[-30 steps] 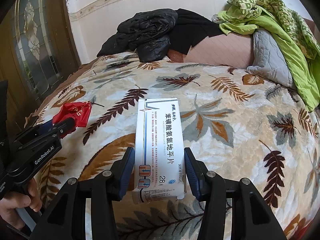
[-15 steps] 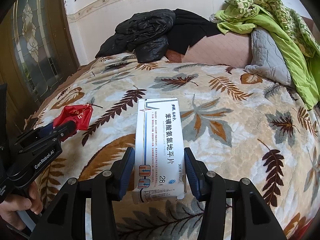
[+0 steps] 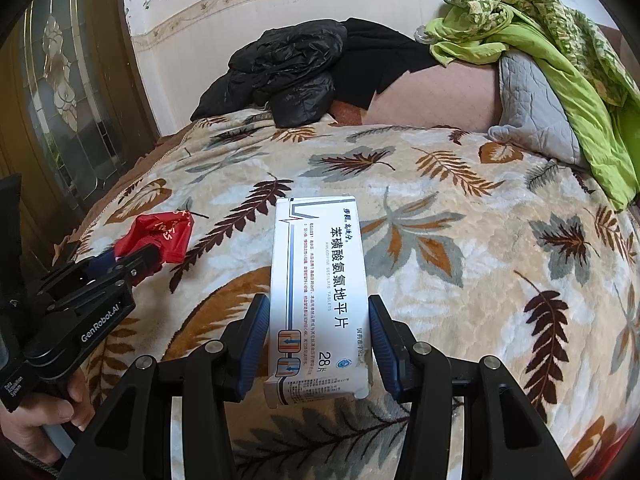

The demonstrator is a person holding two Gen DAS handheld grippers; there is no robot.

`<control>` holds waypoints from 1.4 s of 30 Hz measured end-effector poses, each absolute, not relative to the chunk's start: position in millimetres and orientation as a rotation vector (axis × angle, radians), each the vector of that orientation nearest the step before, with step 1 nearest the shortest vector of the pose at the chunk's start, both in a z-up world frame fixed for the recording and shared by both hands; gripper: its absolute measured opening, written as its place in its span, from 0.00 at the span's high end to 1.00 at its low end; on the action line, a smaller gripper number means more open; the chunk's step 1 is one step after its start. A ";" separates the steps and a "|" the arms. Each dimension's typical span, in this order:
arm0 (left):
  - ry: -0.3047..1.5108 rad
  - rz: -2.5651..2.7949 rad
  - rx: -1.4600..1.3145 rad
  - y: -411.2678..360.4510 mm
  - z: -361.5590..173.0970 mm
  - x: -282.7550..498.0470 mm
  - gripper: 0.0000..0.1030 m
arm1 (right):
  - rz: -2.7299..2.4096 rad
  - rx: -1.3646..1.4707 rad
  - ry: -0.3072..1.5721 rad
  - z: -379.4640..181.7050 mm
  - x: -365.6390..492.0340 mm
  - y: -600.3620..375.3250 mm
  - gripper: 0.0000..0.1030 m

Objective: Collect trash
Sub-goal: 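Carry packet and box over the red wastebasket with both tools, then open both tools over the red wastebasket to drop packet and box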

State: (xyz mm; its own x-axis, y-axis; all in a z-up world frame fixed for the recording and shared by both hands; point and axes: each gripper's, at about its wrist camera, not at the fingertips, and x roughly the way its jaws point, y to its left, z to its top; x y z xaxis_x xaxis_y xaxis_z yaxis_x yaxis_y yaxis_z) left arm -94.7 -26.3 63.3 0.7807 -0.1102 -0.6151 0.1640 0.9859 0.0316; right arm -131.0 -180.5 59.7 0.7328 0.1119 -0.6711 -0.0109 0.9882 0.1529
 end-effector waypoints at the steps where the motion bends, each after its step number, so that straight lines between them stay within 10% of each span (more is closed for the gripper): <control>1: 0.659 -0.154 0.084 -27.1 63.4 -95.3 0.71 | 0.065 0.151 0.744 60.2 -132.9 -181.8 0.49; 29: 0.865 -1.248 0.194 -336.2 124.9 -278.4 0.70 | -0.579 0.716 0.573 98.8 -465.8 -436.6 0.47; 34: 0.909 -1.277 0.260 -368.8 104.1 -302.0 0.38 | -0.633 0.784 0.610 73.8 -481.5 -453.0 0.44; 42: 0.804 -1.223 0.268 -334.3 119.9 -305.9 0.29 | -0.814 0.633 0.657 89.8 -479.9 -426.7 0.29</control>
